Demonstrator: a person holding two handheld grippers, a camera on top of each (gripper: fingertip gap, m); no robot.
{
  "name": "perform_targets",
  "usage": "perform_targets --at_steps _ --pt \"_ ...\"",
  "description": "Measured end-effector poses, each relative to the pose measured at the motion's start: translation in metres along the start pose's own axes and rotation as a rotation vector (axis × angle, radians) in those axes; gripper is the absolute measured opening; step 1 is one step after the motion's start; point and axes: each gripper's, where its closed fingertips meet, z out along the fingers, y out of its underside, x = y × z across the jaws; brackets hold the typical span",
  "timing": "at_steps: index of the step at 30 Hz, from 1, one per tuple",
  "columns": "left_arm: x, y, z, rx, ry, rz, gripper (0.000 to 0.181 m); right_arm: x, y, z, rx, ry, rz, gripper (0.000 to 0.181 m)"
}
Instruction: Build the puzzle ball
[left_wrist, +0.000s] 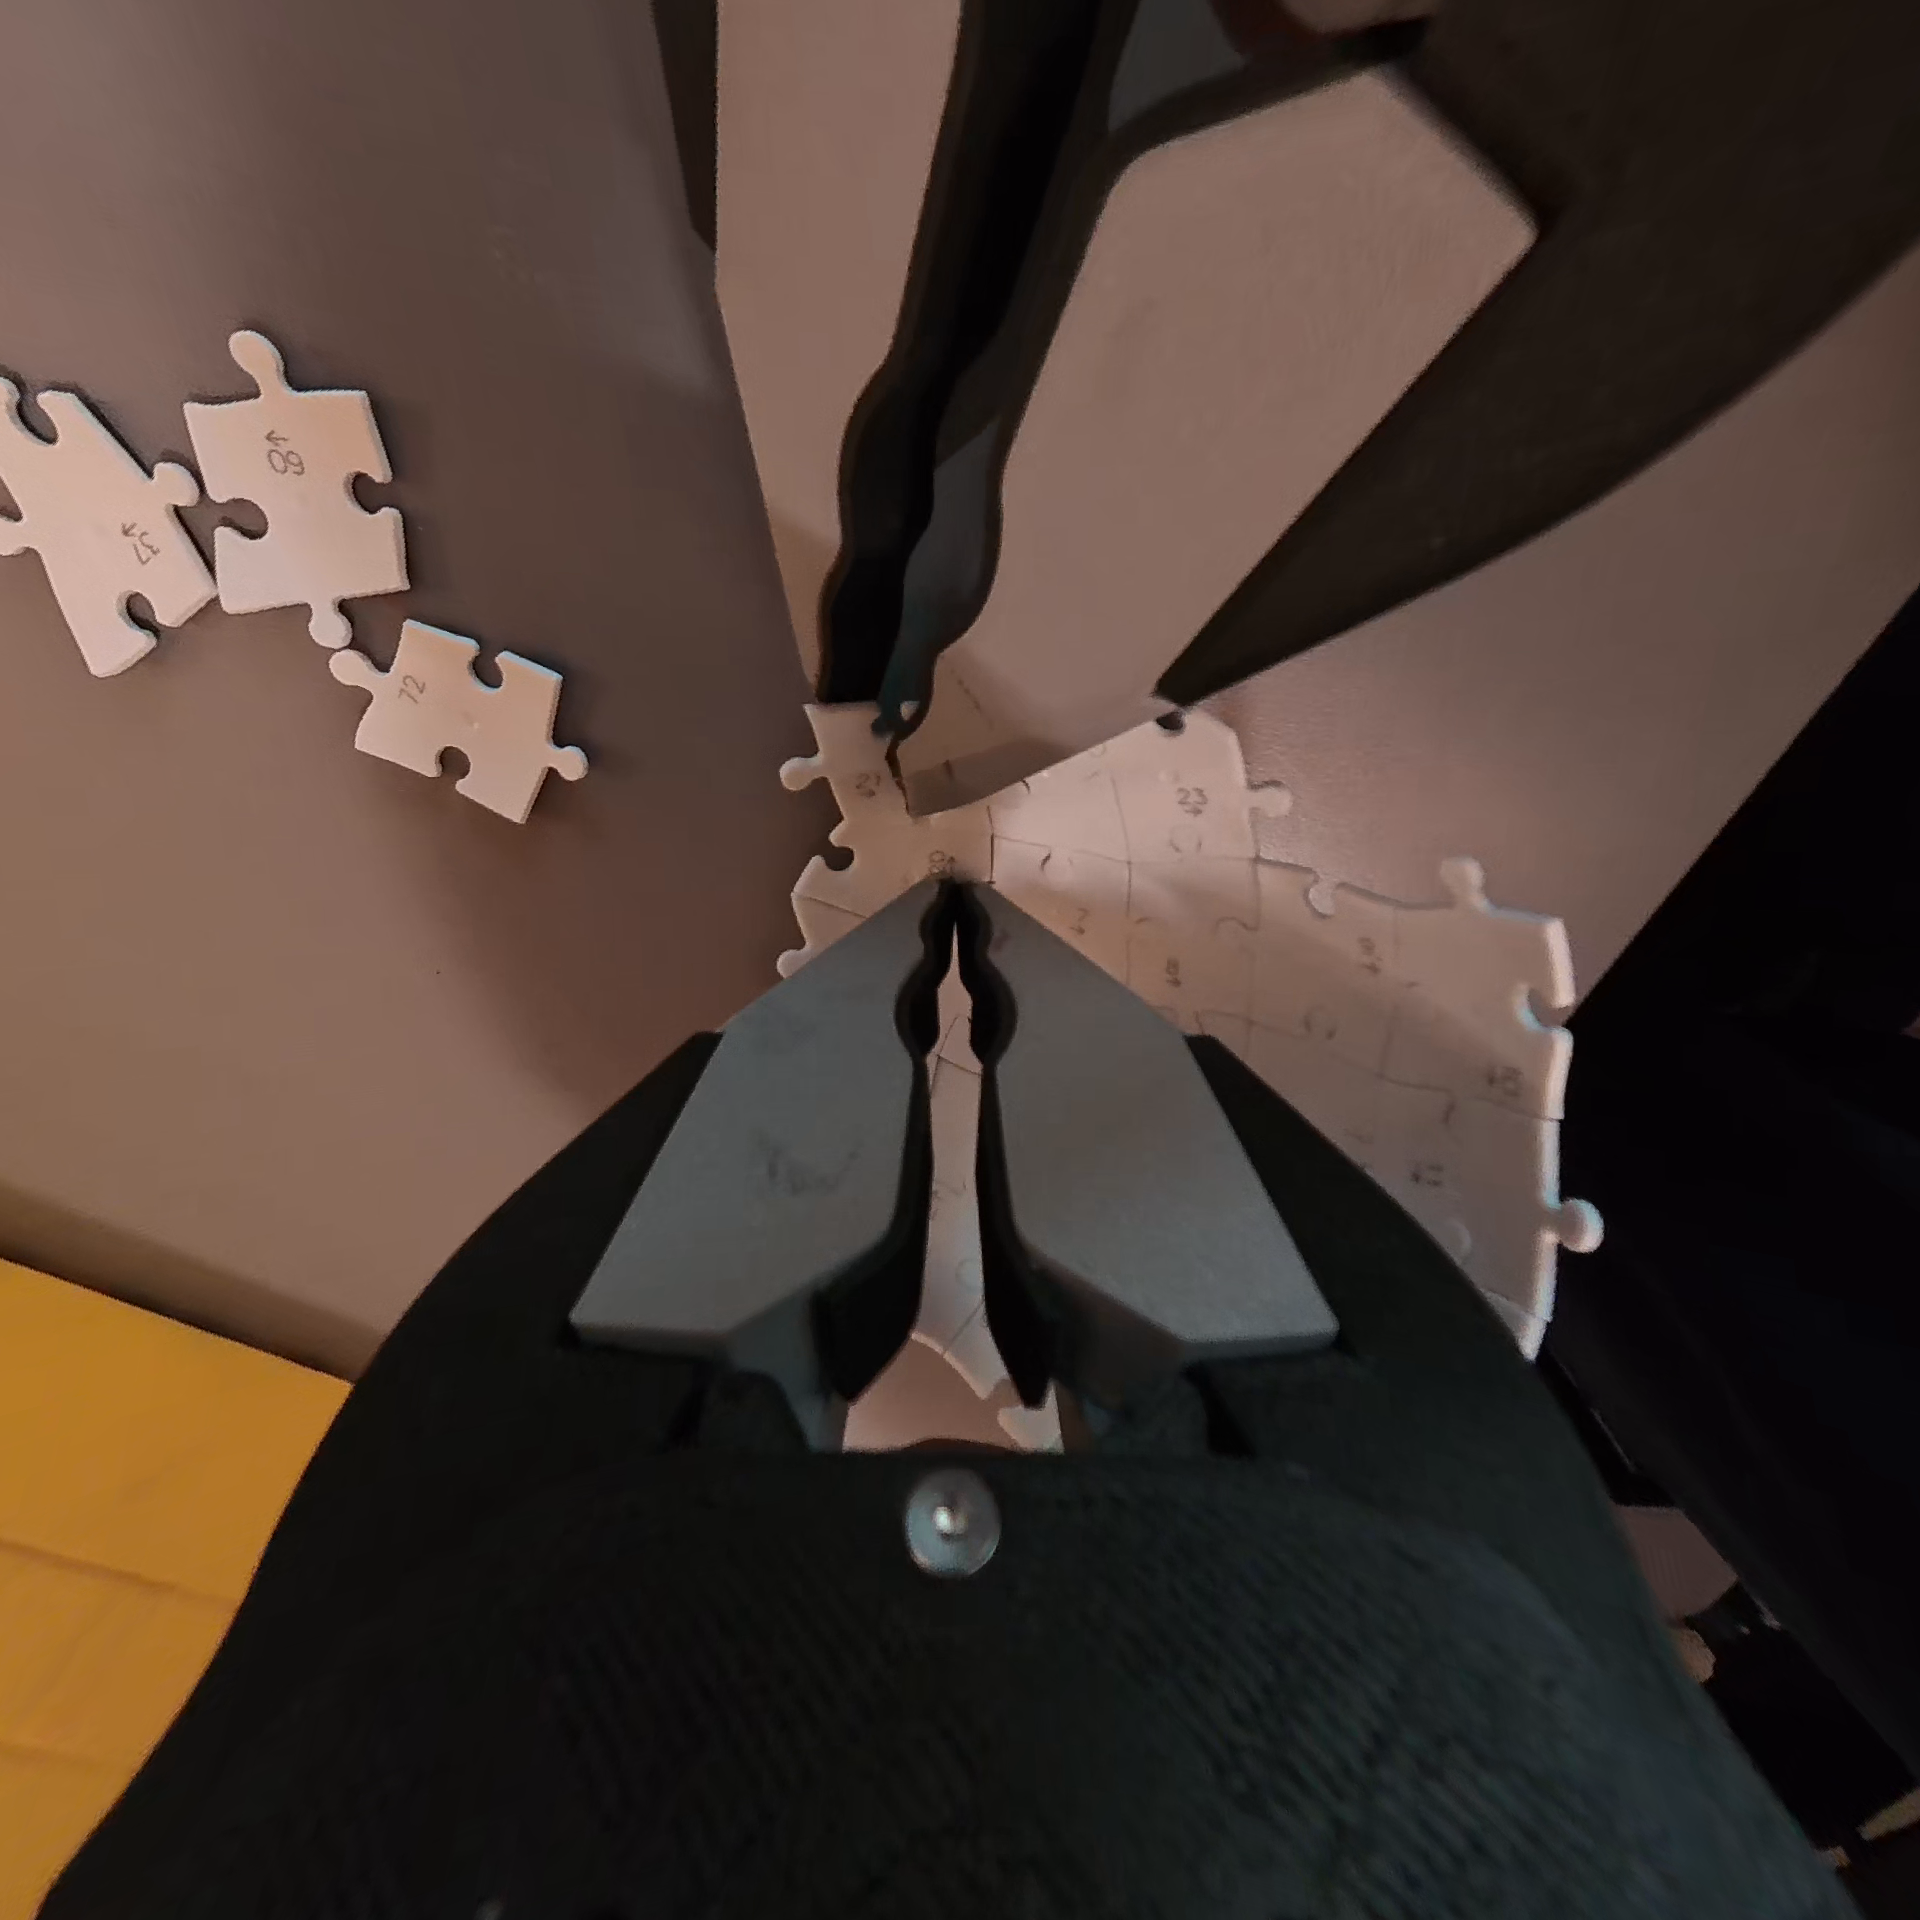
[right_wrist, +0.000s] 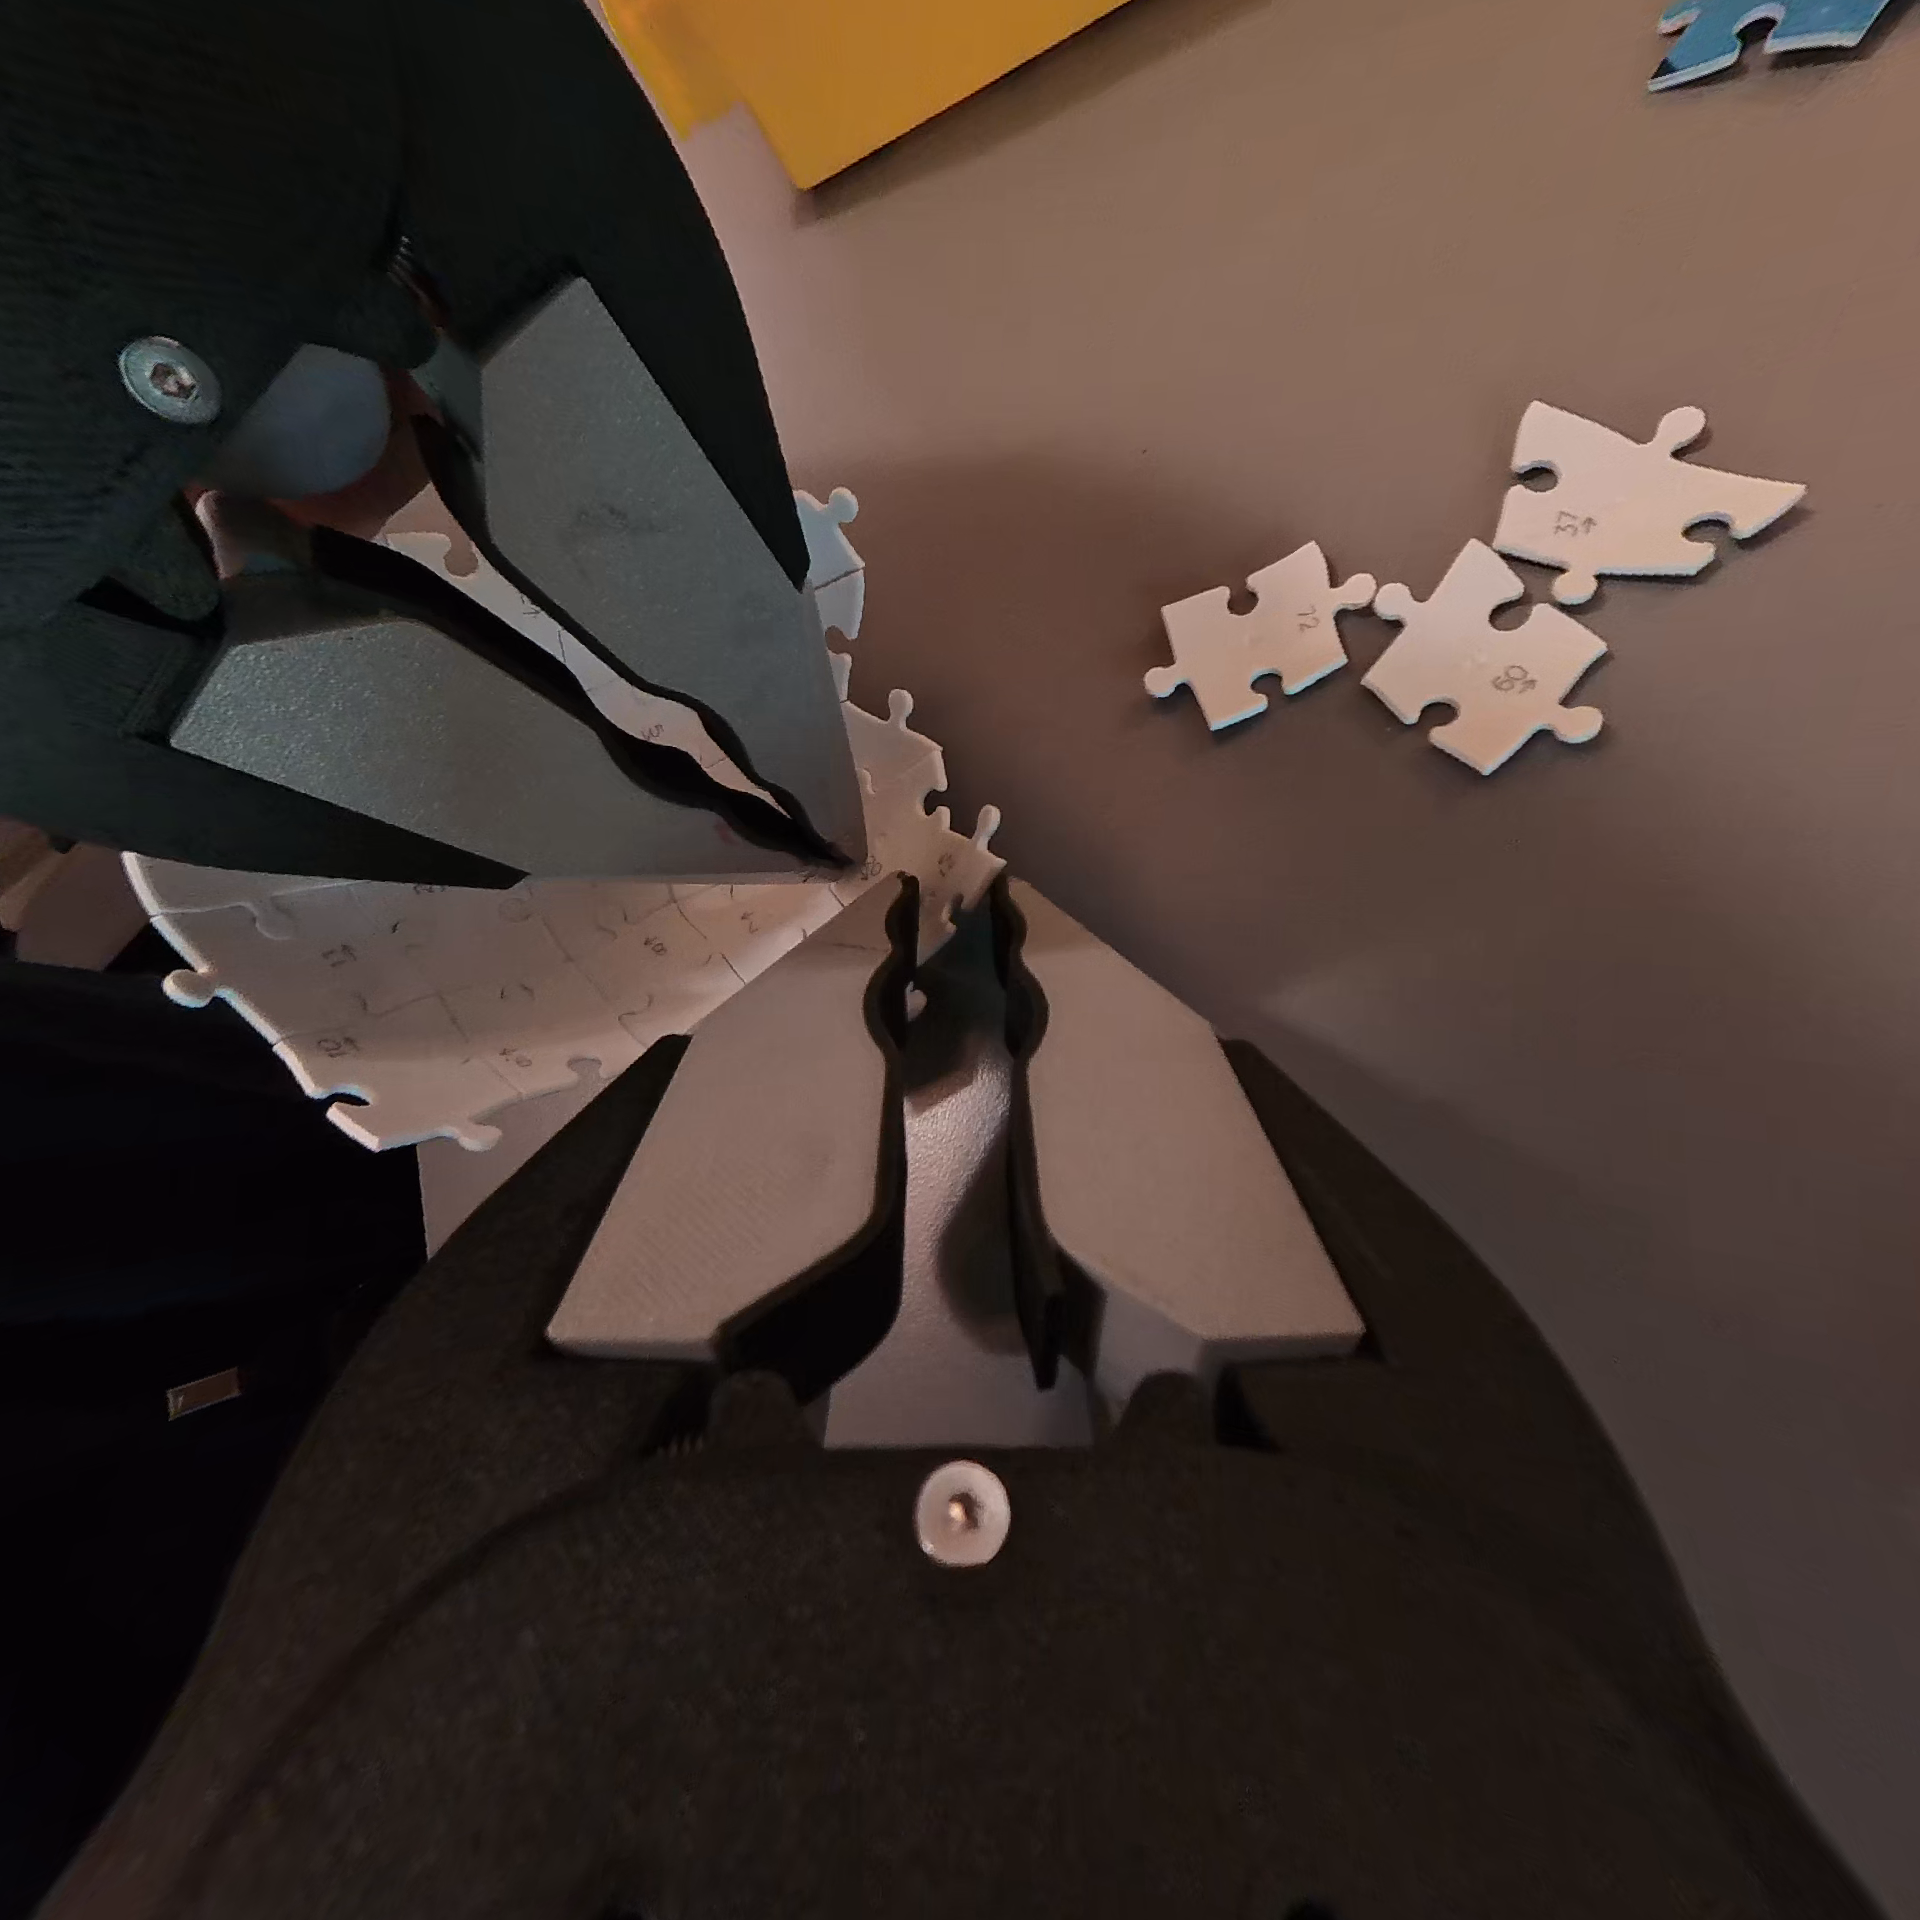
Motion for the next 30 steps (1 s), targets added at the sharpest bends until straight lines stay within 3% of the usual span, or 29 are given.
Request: perform_targets --at_steps 30 --pt "0.0015 -0.0018 -0.0002 0.049 0.040 -0.039 0.000 0.0018 -0.0002 -0.0031 0.025 0.073 -0.091 0.025"
